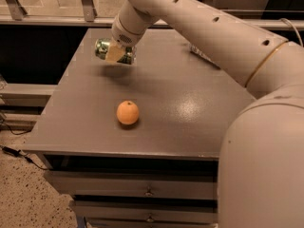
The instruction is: Pick green can
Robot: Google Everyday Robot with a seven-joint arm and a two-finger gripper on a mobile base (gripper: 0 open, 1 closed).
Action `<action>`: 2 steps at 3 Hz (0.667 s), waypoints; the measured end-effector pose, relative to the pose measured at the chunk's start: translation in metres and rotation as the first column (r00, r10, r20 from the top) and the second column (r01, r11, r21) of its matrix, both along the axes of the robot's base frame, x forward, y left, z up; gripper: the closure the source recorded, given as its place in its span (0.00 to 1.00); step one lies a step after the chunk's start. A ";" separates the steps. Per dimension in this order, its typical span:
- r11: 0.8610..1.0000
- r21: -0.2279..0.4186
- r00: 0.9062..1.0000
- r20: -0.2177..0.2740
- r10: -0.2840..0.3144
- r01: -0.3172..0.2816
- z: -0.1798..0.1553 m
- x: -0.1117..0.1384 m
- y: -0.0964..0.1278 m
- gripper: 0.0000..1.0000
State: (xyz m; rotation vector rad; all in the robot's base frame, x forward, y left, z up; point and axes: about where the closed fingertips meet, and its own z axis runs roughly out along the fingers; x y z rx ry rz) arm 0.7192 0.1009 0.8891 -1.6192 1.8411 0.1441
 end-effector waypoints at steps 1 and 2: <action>0.983 0.179 0.999 0.043 0.032 -0.039 0.019 -0.012 -0.014 1.00; 0.924 0.372 0.992 0.116 0.045 -0.086 0.048 -0.022 -0.033 1.00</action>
Offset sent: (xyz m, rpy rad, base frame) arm -0.0375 -0.1143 0.1012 0.6855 -0.2187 0.0585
